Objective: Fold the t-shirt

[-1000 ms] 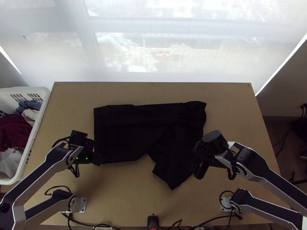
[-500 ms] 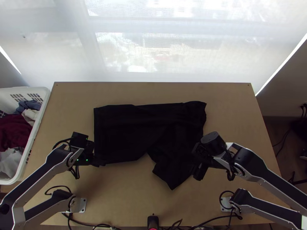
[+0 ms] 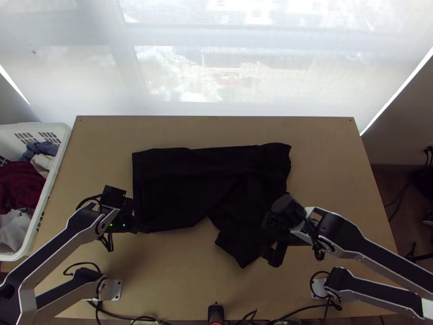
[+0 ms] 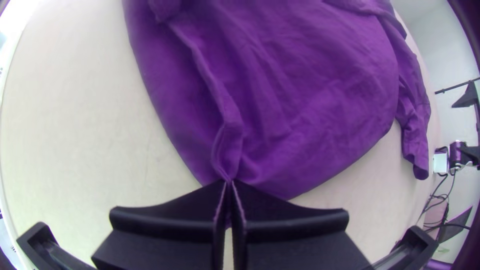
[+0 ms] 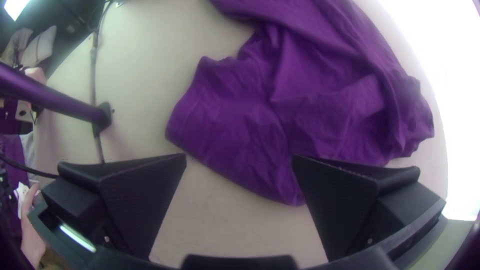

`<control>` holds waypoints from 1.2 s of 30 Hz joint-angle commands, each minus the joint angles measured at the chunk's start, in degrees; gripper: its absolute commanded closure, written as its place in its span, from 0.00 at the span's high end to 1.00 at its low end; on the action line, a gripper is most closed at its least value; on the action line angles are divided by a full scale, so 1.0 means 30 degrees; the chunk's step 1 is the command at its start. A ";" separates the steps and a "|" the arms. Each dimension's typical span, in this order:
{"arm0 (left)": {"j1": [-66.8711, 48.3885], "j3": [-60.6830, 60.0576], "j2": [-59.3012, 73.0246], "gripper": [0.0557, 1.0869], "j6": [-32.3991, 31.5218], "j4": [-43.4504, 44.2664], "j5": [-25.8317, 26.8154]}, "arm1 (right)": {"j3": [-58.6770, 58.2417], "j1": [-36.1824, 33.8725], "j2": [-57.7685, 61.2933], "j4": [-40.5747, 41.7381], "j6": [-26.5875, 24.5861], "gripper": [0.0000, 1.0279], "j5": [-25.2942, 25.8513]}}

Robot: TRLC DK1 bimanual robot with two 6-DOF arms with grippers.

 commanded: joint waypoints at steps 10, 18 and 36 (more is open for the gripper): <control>0.0139 0.0837 -0.0015 0.03 -0.0132 0.0183 -0.0004 | 0.0092 0.4858 0.5335 0.1208 0.0333 0.93 -0.1223; 0.0432 0.0662 -0.0308 0.03 -0.0103 0.0124 -0.0004 | 0.0268 0.5210 0.6800 0.3141 0.0801 0.90 -0.1252; 0.0490 0.0925 -0.0483 0.03 0.0132 -0.0169 -0.0004 | -0.0523 0.1929 0.6624 0.5163 0.1241 0.03 -0.1106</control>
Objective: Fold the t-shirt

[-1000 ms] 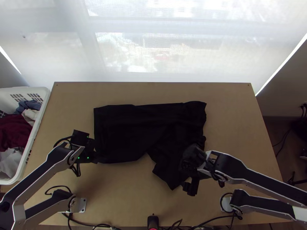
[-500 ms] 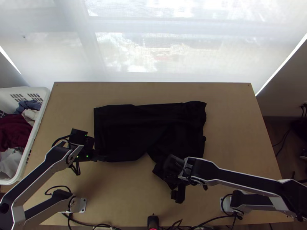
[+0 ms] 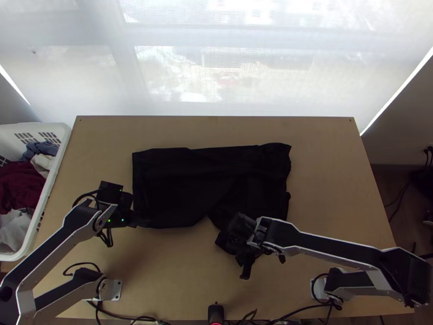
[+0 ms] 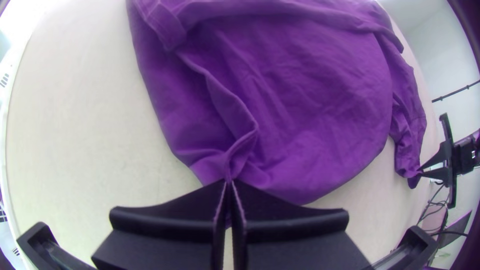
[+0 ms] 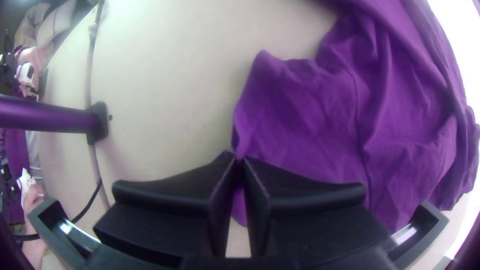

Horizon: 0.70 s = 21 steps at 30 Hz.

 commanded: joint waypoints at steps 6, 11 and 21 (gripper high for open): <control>0.0141 0.0322 -0.0865 0.03 0.0052 -0.0755 -0.0004 | -0.0129 -0.3721 -0.2587 -0.1307 -0.0100 0.03 0.0118; 0.0522 0.0586 -0.1861 0.03 0.0052 -0.1429 -0.0004 | 0.0897 -0.6211 -0.4111 -0.2303 -0.0481 0.03 0.0089; 0.1313 0.1640 -0.2213 0.03 0.0052 -0.1575 -0.0004 | 0.4178 -1.0518 -0.4257 -0.2947 -0.1800 0.03 0.0089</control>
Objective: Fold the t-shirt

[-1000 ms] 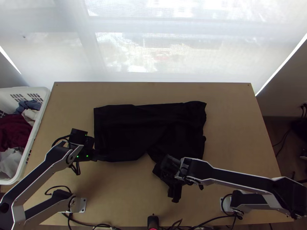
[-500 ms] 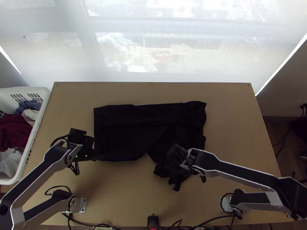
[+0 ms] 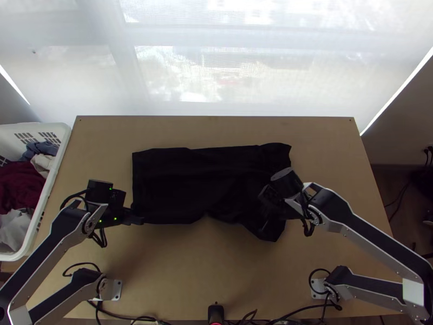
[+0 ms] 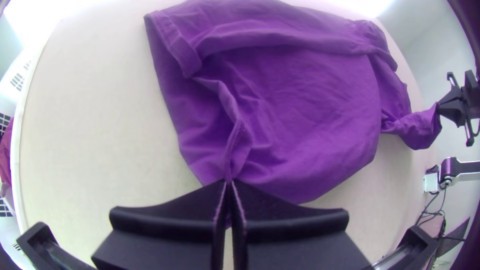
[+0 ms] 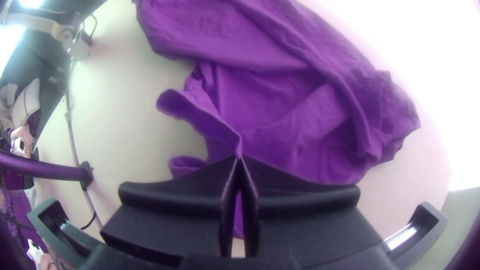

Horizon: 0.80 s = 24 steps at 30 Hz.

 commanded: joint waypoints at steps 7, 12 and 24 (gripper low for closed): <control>0.1171 0.2319 0.0757 0.03 -0.0197 0.1280 0.0033 | 0.4087 -0.4297 0.1756 -0.0112 -0.1168 0.03 -0.0049; 0.1962 0.3608 0.1636 0.03 -0.0256 0.2745 0.0003 | 0.5845 -0.5205 0.3631 0.0152 -0.1344 0.03 -0.0049; 0.3280 0.6216 0.4829 0.03 -0.0344 0.5060 0.0003 | 1.1353 -0.7080 0.9080 0.0386 -0.1637 0.03 -0.0079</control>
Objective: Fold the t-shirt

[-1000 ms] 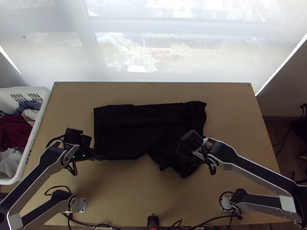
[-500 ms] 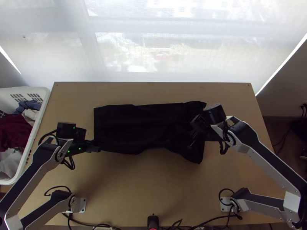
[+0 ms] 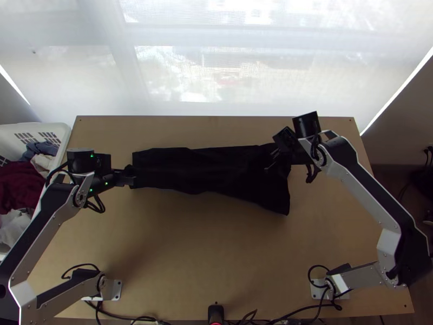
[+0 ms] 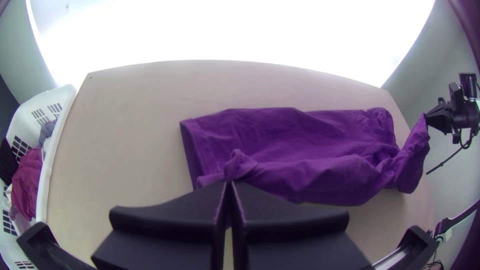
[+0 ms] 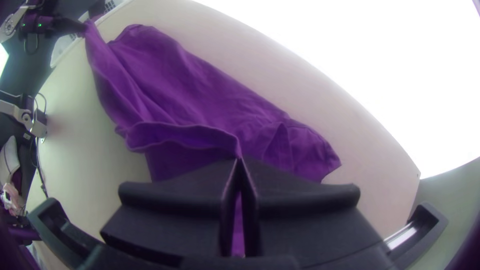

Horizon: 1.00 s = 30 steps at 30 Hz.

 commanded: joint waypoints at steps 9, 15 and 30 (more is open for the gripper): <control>0.1433 0.2674 0.4106 0.03 -0.0074 0.1793 -0.0033 | 0.5802 -0.1473 0.6593 0.0073 -0.0012 0.03 -0.0006; 0.1609 0.2733 0.4927 0.03 -0.0074 0.2086 -0.0033 | 0.9581 -0.2088 0.9201 -0.0542 -0.0158 0.03 -0.0006; 0.1346 0.5545 0.8911 0.03 0.0746 0.2349 -0.0443 | 1.3185 -0.3231 1.3302 -0.2007 -0.0627 0.03 -0.0006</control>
